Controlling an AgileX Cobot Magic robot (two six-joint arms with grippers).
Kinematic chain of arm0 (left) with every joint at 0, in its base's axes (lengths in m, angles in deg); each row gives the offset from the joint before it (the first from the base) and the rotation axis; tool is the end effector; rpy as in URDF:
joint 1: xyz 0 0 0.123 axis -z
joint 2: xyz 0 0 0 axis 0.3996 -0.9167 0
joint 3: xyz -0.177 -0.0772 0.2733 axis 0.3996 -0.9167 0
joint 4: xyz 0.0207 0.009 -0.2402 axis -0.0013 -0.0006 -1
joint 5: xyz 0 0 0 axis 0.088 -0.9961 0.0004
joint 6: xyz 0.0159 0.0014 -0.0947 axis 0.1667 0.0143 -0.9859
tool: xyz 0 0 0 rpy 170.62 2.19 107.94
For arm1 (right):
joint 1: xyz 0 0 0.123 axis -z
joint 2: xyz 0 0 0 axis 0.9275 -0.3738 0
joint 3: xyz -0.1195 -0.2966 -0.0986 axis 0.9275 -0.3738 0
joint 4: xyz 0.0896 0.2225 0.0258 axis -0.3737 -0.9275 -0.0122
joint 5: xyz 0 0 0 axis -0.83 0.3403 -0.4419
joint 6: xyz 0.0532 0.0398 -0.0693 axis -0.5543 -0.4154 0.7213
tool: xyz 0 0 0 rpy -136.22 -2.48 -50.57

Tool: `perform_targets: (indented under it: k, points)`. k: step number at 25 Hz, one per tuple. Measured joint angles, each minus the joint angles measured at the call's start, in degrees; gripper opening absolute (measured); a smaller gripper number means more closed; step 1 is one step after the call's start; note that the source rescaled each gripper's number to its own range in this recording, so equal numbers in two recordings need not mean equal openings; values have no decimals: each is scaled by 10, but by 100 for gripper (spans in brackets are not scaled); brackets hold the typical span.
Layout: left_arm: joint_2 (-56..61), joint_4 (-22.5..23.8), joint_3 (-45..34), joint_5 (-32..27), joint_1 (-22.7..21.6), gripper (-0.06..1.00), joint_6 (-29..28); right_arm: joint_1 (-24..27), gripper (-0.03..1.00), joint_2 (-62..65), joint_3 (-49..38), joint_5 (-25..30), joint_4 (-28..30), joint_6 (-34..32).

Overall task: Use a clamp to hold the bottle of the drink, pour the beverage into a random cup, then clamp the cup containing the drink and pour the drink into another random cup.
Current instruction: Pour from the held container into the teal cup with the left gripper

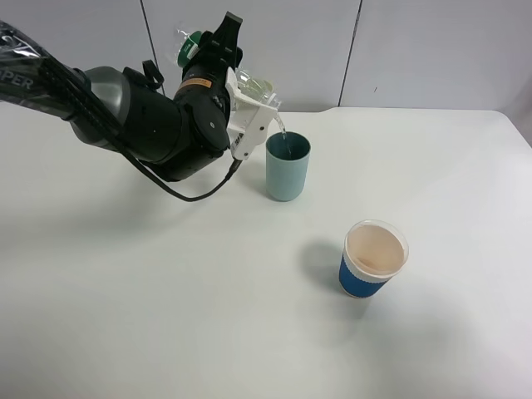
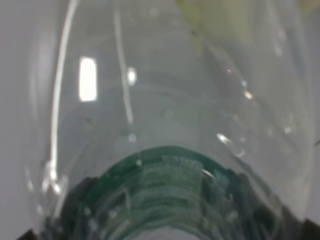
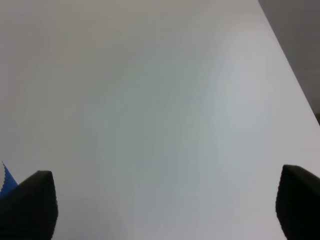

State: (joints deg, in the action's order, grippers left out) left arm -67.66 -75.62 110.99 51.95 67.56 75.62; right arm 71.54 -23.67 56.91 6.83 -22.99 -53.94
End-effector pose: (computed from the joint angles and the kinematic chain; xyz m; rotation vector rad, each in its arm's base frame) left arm 0.3552 -0.2445 0.2444 1.5522 1.0126 1.5842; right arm -0.0609 -0.0010 0.2703 0.0652 2.0447 -0.1056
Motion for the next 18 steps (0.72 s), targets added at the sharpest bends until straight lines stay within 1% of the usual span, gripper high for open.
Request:
perform_targets:
  k: [8, 16, 18]
  points:
    - [0, 56, 0, 3, 0, 8, 0, 0, 79, 0, 0, 0, 0, 0]
    - [0, 74, 0, 5, 0, 8, 7, 0, 79, 0, 0, 0, 0, 0]
    - [0, 89, 0, 6, 0, 8, 9, 0, 79, 0, 0, 0, 0, 0]
